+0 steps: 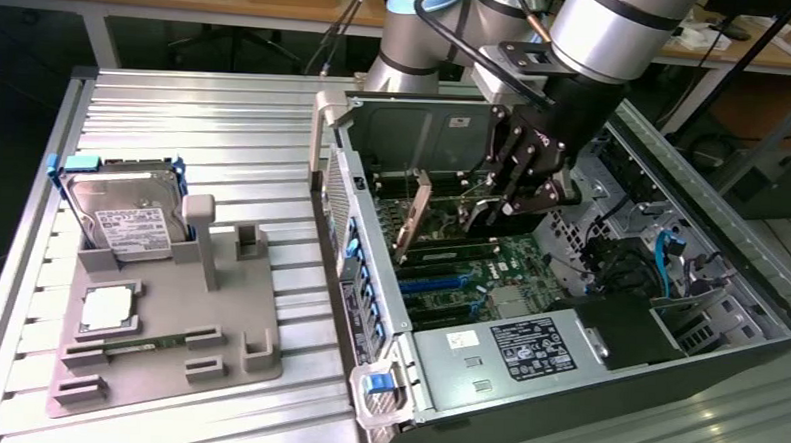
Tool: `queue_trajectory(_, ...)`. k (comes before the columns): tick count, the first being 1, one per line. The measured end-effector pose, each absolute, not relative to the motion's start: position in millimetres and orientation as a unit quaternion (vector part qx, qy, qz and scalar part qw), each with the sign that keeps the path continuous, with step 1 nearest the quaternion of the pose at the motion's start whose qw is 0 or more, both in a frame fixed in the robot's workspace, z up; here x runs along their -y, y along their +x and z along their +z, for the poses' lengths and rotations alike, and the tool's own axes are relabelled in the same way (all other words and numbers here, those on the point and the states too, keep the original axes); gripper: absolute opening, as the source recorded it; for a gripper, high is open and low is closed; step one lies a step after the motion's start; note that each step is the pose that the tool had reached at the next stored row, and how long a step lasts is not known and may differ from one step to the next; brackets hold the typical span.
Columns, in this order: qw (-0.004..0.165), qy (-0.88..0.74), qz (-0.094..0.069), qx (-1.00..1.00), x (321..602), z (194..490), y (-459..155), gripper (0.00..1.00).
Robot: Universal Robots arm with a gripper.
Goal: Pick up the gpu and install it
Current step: 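Insert the gpu into the slot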
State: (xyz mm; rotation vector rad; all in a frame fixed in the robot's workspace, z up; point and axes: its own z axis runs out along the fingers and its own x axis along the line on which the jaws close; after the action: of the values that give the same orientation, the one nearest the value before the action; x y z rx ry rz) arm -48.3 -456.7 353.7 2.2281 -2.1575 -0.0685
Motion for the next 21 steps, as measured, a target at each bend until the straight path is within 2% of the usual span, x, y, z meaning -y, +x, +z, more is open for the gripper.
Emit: queue_trajectory(21, 0.02, 0.718, -0.022, 0.695, 457, 342, -48, 0.27)
